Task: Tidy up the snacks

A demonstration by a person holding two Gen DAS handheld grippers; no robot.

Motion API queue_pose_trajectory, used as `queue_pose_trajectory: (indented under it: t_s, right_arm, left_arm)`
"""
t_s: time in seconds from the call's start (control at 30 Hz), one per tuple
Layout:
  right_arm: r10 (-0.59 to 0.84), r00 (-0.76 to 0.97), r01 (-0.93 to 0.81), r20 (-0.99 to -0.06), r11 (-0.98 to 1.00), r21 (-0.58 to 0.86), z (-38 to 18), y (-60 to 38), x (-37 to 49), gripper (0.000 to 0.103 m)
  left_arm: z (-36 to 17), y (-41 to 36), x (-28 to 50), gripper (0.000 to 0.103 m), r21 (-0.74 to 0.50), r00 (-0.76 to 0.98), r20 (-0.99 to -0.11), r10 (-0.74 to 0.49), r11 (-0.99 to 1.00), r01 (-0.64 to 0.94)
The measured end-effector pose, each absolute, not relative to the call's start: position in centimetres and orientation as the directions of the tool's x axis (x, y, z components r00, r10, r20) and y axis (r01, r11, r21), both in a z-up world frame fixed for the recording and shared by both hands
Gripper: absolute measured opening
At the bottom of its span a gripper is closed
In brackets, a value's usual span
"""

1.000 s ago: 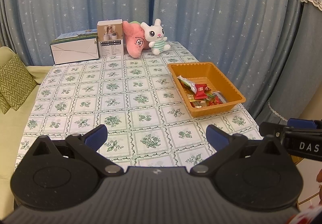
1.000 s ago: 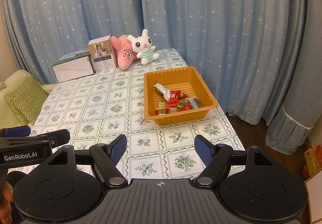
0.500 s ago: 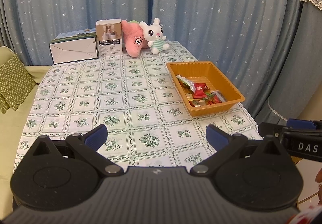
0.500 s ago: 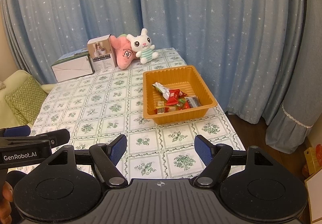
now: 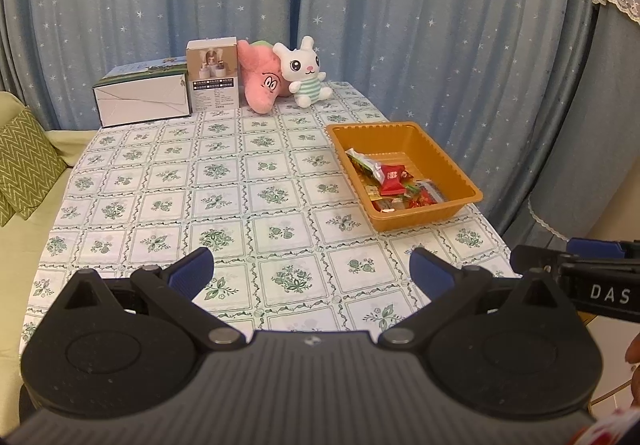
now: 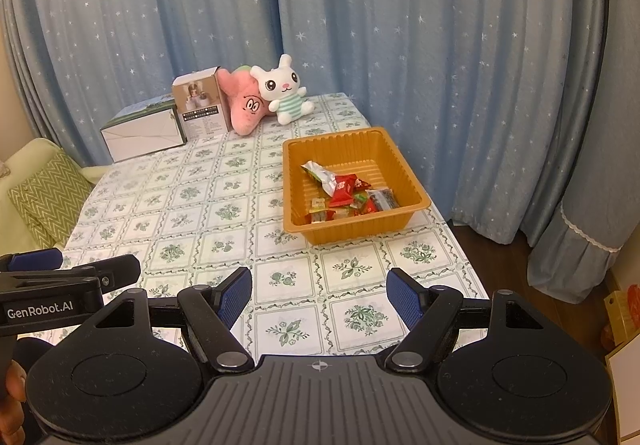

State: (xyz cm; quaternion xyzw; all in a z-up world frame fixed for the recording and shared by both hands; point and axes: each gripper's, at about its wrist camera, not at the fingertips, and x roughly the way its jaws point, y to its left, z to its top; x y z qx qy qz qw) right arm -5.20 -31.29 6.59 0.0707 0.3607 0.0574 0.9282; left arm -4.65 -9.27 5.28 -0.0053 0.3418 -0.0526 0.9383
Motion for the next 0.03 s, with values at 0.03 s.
queue_pose_trajectory:
  t_s: [0.03]
  right_arm:
    - [0.157, 0.733, -0.054, -0.661, 0.983, 0.173, 6.44, -31.35, -5.32, 0.074]
  left_arm:
    - [5.23, -9.17, -4.66, 0.103, -0.047, 0.761, -0.641, -0.102, 0.995, 0.093]
